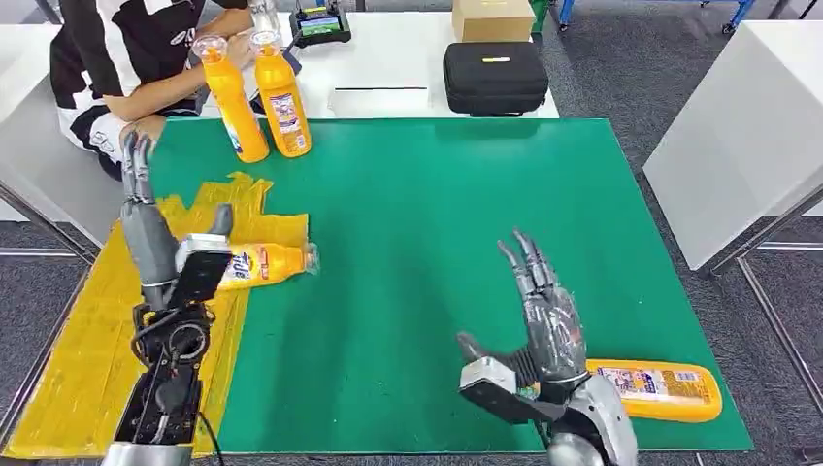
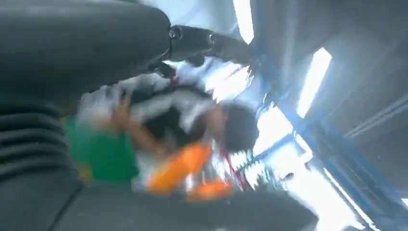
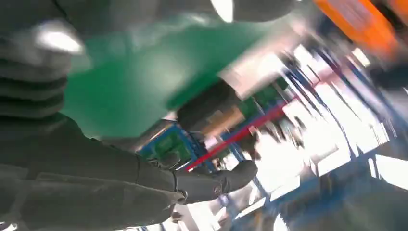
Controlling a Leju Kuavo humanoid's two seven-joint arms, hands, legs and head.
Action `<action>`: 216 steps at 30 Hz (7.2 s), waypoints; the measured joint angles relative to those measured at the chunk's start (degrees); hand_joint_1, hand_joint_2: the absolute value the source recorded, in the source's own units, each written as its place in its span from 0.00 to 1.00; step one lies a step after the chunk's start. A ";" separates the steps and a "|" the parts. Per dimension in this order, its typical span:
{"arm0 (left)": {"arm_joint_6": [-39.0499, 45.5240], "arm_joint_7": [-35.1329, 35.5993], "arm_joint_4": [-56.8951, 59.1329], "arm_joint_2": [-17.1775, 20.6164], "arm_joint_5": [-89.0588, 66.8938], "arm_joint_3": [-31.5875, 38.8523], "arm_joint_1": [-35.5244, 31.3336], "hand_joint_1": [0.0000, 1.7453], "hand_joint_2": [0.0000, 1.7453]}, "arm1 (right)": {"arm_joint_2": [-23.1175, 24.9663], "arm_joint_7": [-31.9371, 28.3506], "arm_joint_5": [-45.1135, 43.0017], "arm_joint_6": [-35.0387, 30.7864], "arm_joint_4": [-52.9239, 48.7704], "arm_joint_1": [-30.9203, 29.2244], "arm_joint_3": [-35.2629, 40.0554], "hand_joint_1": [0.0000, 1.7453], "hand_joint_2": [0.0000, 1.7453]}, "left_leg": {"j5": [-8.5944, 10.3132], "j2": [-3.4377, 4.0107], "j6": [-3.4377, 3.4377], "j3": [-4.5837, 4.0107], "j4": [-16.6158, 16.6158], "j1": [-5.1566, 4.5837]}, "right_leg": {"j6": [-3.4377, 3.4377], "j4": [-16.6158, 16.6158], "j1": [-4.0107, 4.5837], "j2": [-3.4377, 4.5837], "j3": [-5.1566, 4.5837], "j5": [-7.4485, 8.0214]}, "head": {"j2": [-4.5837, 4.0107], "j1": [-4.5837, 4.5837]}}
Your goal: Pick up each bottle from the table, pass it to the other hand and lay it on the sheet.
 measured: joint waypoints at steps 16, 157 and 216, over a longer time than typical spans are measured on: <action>-14.07 -5.36 -0.29 -0.15 18.06 0.39 4.66 0.00 1.00 | -25.50 1.01 -3.68 26.49 -10.92 15.18 -19.77 0.00 1.00 | -0.12 -0.04 0.23 -0.04 0.02 -0.14 | 0.04 -0.04 -0.14 -0.14 0.01 -0.01 | 0.00 0.02; -46.24 7.16 14.60 -2.05 33.99 -16.00 -1.26 0.00 1.00 | 6.77 -11.32 -15.09 -13.68 42.39 -21.65 1.16 1.00 1.00 | -0.03 -0.02 0.17 0.12 0.02 0.06 | 0.02 0.01 0.03 -0.13 0.20 0.00 | 0.00 0.02; -38.59 7.84 20.04 -3.37 52.53 -14.56 -1.81 1.00 1.00 | 8.52 -7.45 -11.55 -15.76 50.02 -23.93 19.41 1.00 1.00 | -0.03 -0.01 0.16 0.13 0.02 0.06 | 0.02 0.02 0.04 -0.12 0.19 0.00 | 0.00 0.02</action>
